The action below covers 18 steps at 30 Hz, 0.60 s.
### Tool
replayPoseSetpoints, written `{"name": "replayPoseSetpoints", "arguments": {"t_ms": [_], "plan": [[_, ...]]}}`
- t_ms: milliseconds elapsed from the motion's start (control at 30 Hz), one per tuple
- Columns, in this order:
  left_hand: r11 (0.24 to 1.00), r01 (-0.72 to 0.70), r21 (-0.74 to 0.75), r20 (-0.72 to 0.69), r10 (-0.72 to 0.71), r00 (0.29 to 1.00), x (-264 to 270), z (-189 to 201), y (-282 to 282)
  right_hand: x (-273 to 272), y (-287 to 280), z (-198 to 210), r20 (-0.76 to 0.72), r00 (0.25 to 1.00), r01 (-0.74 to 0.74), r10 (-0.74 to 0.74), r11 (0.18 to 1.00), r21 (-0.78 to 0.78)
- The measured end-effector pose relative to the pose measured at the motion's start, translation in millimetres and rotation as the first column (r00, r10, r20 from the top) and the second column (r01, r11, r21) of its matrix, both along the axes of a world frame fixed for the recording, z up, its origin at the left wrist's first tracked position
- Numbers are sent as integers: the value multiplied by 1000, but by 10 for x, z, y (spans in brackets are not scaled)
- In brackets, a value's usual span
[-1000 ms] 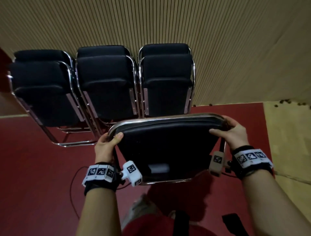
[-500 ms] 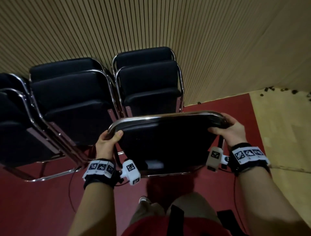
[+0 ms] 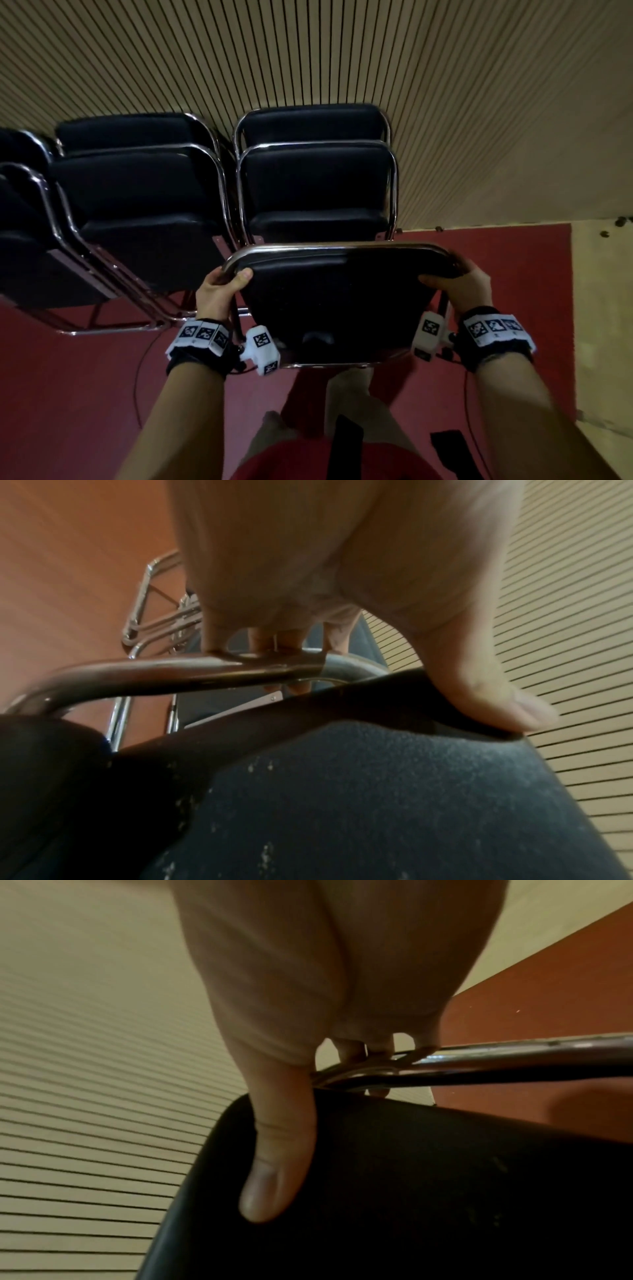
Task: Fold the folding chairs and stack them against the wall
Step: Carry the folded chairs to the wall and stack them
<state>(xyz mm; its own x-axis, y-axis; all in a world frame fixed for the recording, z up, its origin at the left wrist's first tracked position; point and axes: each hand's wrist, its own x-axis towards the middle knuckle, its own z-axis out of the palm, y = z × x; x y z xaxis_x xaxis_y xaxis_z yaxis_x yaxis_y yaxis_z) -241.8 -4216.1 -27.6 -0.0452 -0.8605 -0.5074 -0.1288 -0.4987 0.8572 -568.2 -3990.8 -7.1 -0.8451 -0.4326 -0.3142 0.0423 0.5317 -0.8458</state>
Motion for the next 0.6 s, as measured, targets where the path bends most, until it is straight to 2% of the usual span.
{"name": "replayPoseSetpoints", "arguments": {"t_ms": [233, 600], "plan": [[999, -24, 22, 68, 22, 997, -346, -250, -172, -516, -306, -279, 119, 992, -53, 47, 998, 40], [996, -32, 88, 112, 23, 993, -659, -490, -592, -856, -720, -512, 129, 990, -71, 56, 991, 116]]}}
